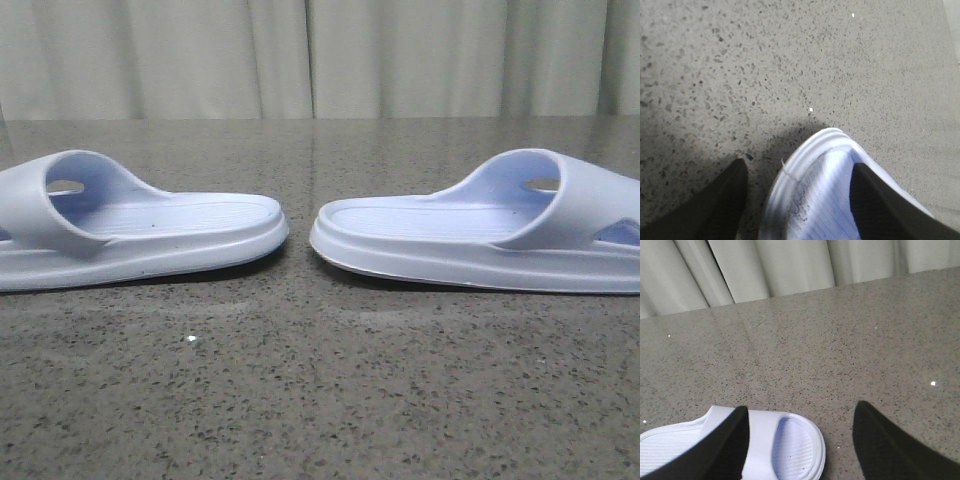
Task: Insert blue slippers together front up
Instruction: 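Lower both grippers and close them on each slipper's heel rim, then lift the slipper in front of the left gripper off the table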
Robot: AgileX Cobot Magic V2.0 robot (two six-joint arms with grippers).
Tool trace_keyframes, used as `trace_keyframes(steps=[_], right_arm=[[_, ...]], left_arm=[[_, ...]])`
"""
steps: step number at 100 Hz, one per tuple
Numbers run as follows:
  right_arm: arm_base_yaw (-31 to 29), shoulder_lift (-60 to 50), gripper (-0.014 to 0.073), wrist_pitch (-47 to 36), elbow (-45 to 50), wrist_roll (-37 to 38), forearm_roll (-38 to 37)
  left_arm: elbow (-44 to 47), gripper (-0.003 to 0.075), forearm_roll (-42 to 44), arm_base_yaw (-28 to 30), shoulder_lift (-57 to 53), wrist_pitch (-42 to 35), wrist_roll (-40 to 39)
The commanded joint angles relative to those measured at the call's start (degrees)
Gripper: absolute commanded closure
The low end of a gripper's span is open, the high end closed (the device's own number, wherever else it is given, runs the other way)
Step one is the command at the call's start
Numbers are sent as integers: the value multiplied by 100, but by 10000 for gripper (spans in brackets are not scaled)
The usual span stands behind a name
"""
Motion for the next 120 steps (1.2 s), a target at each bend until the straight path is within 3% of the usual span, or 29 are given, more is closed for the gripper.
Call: trace_keyframes(steps=[1,27,60,74,86,120], right_arm=[[-24,77,204,-513,-217,-20,-3],[-24,77,204,-513,-217,-20,1],[-24,77,204,-513,-217,-20,1],[-24,77,204,-513,-217,-20,1],[-24,77,204,-513,-217,-20,1],[-24,77,204,-513,-217,-20,1]], left_arm=[[-70,316,-202,-72,32,398,-30],[-70,324,-1071,-72,32,541,666],[-70,460,-1193,-72,32,498,677],[-70,547,-1220,-72,32,368,677],[-70,707,-1220,-72,32,239,677],[-70,692,-1367,-72,-193,-163,725]])
